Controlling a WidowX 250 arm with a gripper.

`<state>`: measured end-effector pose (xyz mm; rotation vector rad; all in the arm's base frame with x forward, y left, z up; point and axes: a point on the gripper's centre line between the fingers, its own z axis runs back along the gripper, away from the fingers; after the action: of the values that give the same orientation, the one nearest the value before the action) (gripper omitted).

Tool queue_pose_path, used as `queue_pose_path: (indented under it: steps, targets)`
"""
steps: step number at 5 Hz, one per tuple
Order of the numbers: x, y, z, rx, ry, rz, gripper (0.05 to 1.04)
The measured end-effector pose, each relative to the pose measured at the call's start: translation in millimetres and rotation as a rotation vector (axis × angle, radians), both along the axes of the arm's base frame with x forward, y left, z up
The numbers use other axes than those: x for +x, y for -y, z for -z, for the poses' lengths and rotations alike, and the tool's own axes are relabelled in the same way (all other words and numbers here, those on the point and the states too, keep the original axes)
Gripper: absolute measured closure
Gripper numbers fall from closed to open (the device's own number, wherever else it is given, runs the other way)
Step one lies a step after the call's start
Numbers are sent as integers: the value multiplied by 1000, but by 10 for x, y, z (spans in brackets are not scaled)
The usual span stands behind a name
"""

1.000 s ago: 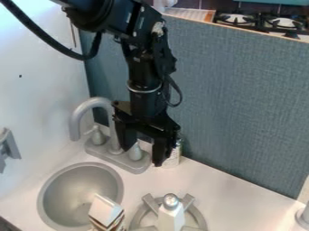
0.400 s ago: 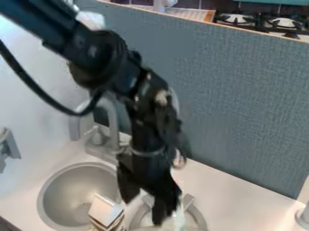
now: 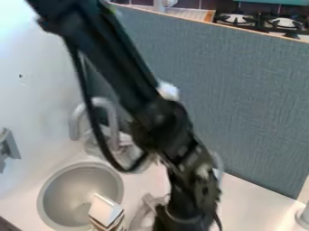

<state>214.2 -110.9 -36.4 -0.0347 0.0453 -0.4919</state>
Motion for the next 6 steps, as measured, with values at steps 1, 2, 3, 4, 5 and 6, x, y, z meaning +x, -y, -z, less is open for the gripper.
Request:
queue_pose_path:
  steps: [1, 2, 3, 4, 5, 6]
  targets:
    - [-2, 79, 160, 10, 9, 60, 75]
    - [-15, 117, 305, 37, 0, 103, 75]
    - [28, 92, 305, 66, 20, 93, 75]
    - [75, 107, 306, 58, 38, 87, 75]
    - [139, 144, 445, 72, 9, 107, 75]
    - [150, 184, 523, 66, -24, 129, 75]
